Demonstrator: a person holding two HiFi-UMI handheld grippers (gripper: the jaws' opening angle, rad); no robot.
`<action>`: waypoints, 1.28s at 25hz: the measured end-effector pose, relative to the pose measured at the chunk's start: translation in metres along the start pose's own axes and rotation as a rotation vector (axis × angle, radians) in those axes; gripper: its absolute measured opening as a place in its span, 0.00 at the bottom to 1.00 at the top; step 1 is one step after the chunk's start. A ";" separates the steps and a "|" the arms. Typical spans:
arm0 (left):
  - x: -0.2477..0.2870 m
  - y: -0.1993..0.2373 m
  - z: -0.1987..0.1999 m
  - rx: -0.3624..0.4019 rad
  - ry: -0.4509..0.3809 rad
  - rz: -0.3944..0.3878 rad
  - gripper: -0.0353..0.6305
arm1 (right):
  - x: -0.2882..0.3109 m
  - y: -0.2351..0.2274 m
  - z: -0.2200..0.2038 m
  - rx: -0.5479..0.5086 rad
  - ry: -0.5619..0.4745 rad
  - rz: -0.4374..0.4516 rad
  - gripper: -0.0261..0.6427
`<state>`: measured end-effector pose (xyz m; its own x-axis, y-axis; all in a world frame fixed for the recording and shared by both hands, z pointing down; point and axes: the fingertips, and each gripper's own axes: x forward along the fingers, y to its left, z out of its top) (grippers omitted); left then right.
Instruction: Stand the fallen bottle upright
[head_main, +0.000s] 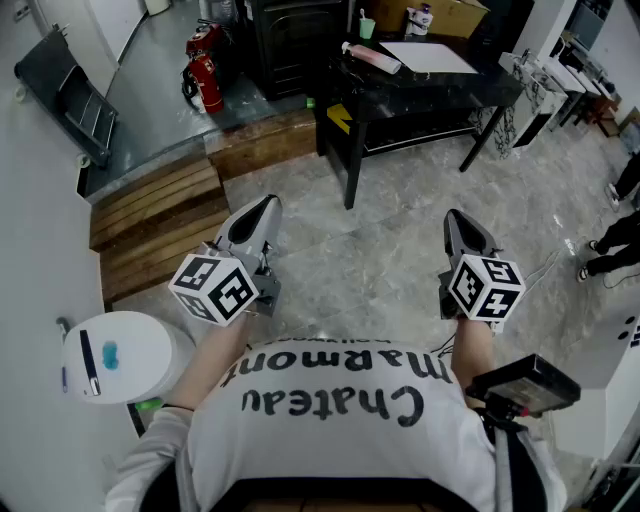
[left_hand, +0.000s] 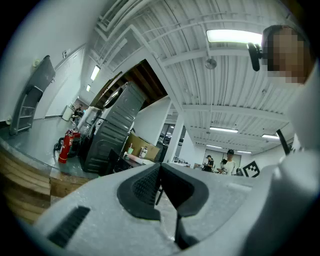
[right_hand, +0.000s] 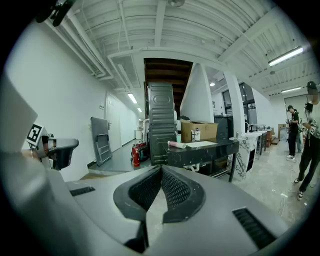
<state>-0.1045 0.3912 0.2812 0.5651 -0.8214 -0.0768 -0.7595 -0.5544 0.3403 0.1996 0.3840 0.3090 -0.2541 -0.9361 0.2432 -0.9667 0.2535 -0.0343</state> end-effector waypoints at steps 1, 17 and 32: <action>0.001 0.001 -0.001 -0.004 0.000 0.001 0.07 | 0.001 0.000 -0.001 -0.001 0.005 0.001 0.06; 0.023 0.029 -0.010 -0.051 -0.022 0.034 0.07 | 0.050 -0.007 -0.017 0.055 0.049 0.058 0.06; 0.135 0.158 -0.003 -0.064 -0.018 0.028 0.07 | 0.204 -0.010 -0.018 0.079 0.127 0.018 0.06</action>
<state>-0.1469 0.1936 0.3277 0.5374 -0.8392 -0.0830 -0.7525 -0.5217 0.4019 0.1582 0.1950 0.3760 -0.2708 -0.8916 0.3628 -0.9625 0.2457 -0.1147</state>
